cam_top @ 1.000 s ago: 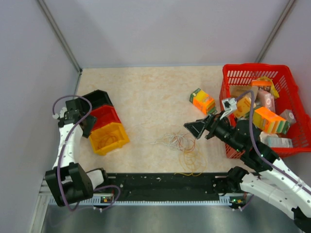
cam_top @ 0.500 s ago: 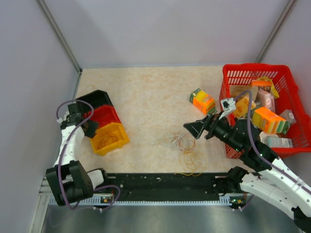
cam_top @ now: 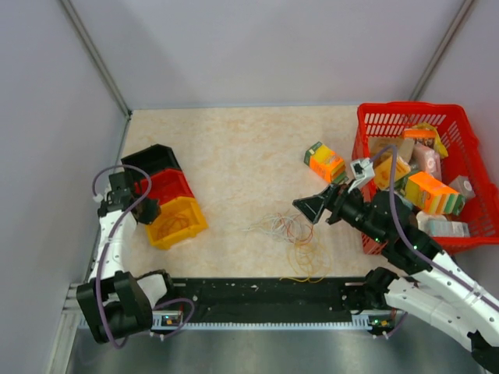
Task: Untangle the cables
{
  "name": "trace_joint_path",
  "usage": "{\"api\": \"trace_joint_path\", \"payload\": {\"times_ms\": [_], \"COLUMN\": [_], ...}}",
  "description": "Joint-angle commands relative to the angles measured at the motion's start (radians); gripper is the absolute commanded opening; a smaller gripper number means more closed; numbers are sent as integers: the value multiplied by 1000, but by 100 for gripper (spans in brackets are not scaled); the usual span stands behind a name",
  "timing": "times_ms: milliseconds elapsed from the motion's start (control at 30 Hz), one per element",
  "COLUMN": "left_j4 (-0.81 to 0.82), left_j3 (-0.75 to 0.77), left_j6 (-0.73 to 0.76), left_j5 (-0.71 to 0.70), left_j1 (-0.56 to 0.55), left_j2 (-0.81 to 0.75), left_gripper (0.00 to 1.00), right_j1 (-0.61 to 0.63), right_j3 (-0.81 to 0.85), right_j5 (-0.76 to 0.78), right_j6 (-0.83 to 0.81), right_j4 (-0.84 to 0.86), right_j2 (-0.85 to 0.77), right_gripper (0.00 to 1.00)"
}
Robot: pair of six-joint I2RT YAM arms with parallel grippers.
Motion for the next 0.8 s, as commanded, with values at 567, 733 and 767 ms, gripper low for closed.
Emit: {"api": "trace_joint_path", "payload": {"times_ms": [567, 733, 767], "left_j4": [66, 301, 342], "left_j3": [27, 18, 15], "left_j6": [162, 217, 223], "left_j5": [382, 337, 323], "left_j1": [-52, -480, -575], "left_j2": [-289, -297, -274], "left_gripper": [67, 67, 66], "right_j1": [-8, -7, -7], "right_j3": [-127, -160, -167], "right_j5": [36, -39, -53], "right_j6": [-78, -99, -104], "right_j4": [-87, -93, -88], "right_j2": [183, 217, 226], "right_gripper": [99, 84, 81]}}
